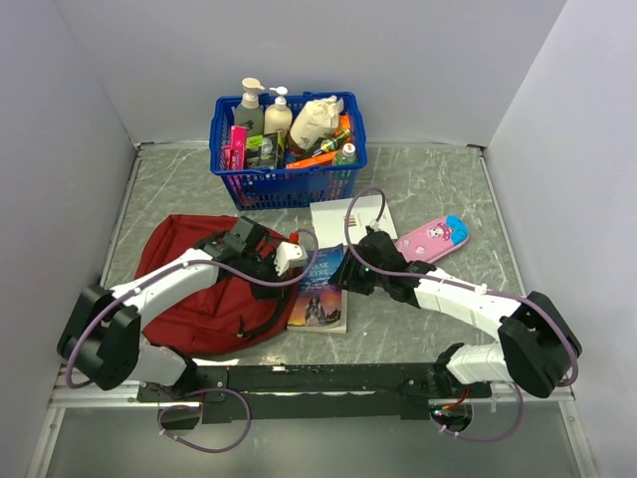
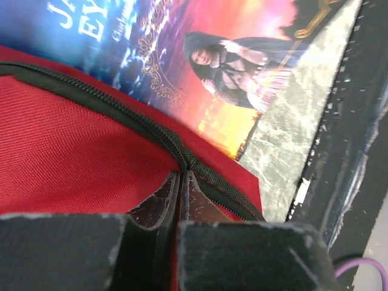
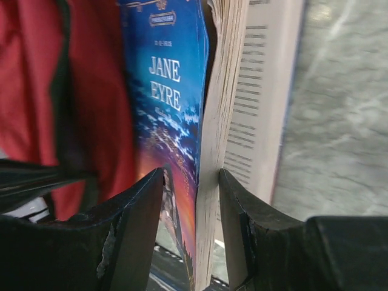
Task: Pack the student bag
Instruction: Pick up the book from the center of the board.
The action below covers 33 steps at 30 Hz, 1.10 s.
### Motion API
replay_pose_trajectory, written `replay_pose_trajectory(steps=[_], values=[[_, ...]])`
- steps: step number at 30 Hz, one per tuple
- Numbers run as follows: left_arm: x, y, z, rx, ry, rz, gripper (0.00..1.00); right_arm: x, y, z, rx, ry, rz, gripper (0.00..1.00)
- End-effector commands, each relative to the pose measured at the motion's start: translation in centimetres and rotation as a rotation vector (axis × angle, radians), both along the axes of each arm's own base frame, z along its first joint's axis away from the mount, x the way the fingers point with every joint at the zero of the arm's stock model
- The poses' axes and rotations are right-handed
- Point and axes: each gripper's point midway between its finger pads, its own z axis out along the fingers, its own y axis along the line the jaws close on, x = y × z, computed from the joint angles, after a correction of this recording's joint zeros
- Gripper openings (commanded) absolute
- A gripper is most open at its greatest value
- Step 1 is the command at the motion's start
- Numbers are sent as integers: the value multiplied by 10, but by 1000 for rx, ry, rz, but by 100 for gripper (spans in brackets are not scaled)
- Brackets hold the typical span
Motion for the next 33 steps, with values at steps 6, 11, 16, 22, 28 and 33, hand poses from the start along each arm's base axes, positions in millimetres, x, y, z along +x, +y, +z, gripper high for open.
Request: replay_pose_trajectory(steps=[6, 11, 16, 22, 28, 33], values=[[11, -11, -34, 32, -25, 30, 1, -3, 52, 30, 283, -71, 142, 52], [11, -19, -46, 45, -23, 0, 1, -7, 61, 13, 279, -34, 192, 52], [9, -25, -48, 38, -2, -26, 1, -2, 48, 3, 176, -37, 153, 44], [13, -16, -8, 30, -96, -21, 1, 4, 41, 30, 164, -117, 144, 31], [9, 15, 52, 73, -208, -17, 1, -2, 32, 74, 225, -208, 179, 19], [-4, 38, 67, 106, -241, -5, 1, -10, 20, 109, 296, -278, 180, 14]])
